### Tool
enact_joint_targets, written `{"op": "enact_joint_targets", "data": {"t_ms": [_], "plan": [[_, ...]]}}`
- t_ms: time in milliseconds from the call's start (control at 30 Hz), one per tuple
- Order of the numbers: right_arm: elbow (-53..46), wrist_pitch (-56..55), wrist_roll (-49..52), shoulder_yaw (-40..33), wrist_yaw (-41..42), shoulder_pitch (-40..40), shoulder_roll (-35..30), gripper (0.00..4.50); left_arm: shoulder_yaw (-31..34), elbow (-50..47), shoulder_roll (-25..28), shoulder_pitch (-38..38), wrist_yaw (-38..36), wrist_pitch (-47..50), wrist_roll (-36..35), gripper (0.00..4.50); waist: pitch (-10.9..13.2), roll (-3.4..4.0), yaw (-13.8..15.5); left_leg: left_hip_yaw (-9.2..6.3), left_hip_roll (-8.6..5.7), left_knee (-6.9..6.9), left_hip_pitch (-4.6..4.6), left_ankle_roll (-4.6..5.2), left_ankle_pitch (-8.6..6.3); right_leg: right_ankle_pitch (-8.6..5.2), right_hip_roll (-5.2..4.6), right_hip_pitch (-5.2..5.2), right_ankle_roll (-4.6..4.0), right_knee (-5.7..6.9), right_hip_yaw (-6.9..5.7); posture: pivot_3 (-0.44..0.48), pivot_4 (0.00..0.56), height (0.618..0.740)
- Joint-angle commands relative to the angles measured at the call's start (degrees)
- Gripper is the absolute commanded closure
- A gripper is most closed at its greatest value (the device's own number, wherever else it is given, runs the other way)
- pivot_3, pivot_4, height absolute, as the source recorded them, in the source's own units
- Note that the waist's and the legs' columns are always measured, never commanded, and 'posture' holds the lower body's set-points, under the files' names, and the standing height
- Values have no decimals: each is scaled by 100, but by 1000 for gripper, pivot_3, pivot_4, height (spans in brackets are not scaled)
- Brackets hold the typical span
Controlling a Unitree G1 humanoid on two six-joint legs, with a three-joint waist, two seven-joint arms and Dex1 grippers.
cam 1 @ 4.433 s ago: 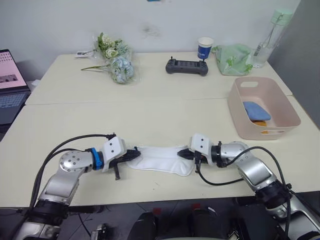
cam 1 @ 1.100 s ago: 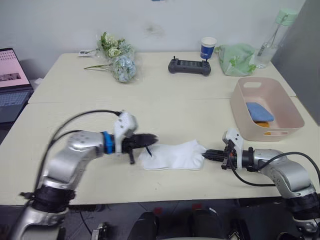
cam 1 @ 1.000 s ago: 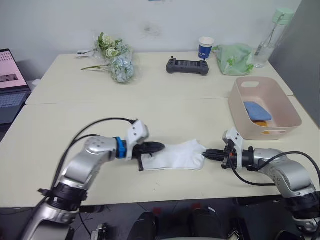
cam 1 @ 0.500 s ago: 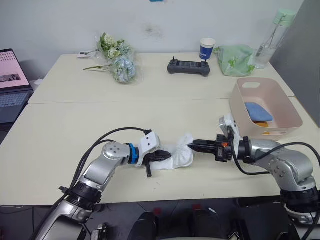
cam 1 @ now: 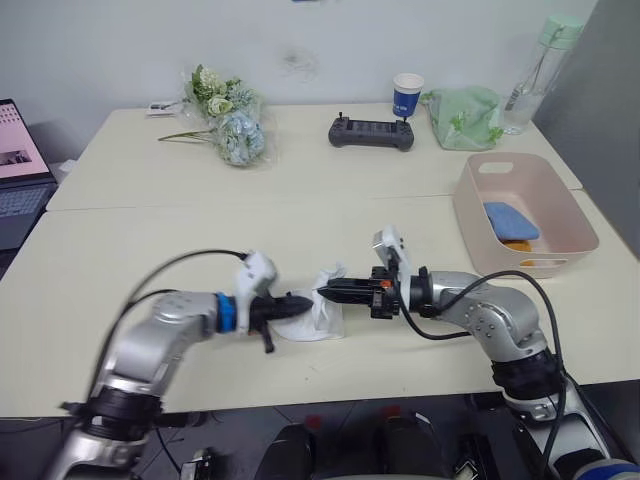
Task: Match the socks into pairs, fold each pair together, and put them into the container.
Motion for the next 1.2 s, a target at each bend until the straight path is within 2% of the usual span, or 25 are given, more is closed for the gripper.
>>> {"op": "enact_joint_targets", "data": {"t_ms": [33,133,300,400,600,733,833,967,1133,1200], "plan": [[390,-422,-405,452,286,-347,200,4500,597,-174,680,-132,-314,181,-248,4470,1,3,-2,1,-1,-2,3,0,0,0,5,0,0,0,0,0,150,740],[839,-671,-725,778,493,-606,377,4500,628,84,978,-332,-401,-34,-88,4470,2,4,11,3,-2,-2,2,0,0,0,8,-2,0,-2,-1,0,150,740],[1226,-964,-1108,1023,755,-777,457,4500,367,236,919,-321,-425,-433,188,4470,2,4,14,6,-4,-2,-3,-1,1,0,6,-6,0,-5,1,0,150,740],[948,-811,-907,747,817,-738,366,3828,363,97,706,-389,-255,-358,74,4500,2,4,12,5,-5,-1,-9,-2,1,0,4,-10,-1,-4,1,0,150,740],[263,-359,-566,401,811,-650,133,1777,404,-157,448,-643,-82,30,-308,4500,2,4,3,2,-4,0,-10,-1,0,0,-5,-10,-1,-2,2,0,150,740],[-19,-471,-677,266,711,-517,-72,1777,257,-323,482,-621,-130,12,-295,4500,2,4,-3,3,-2,-1,-8,0,0,0,-8,-11,-1,0,2,0,150,740],[-75,-836,-1044,313,690,-305,-384,1777,41,-512,579,-311,-224,-170,-96,4500,2,4,-2,4,-2,-2,-9,0,0,0,-8,-11,-1,-1,3,0,150,740],[-143,-921,-1271,235,416,-85,-599,1777,-257,-579,385,73,-70,-517,204,4500,2,3,4,7,-3,-2,-10,0,0,0,-8,-12,-1,-1,5,0,150,740],[-559,66,-1084,109,-7,113,-786,1777,-748,-26,125,378,159,-1320,984,4500,2,4,24,8,-3,-2,-8,0,0,1,-8,-11,-1,-1,6,0,150,740],[-757,694,-764,-27,-91,161,-802,1403,-891,299,-34,368,300,-1594,1258,4500,2,3,51,6,-3,-1,-11,0,0,1,-8,-10,-1,-2,3,0,150,740]]}}
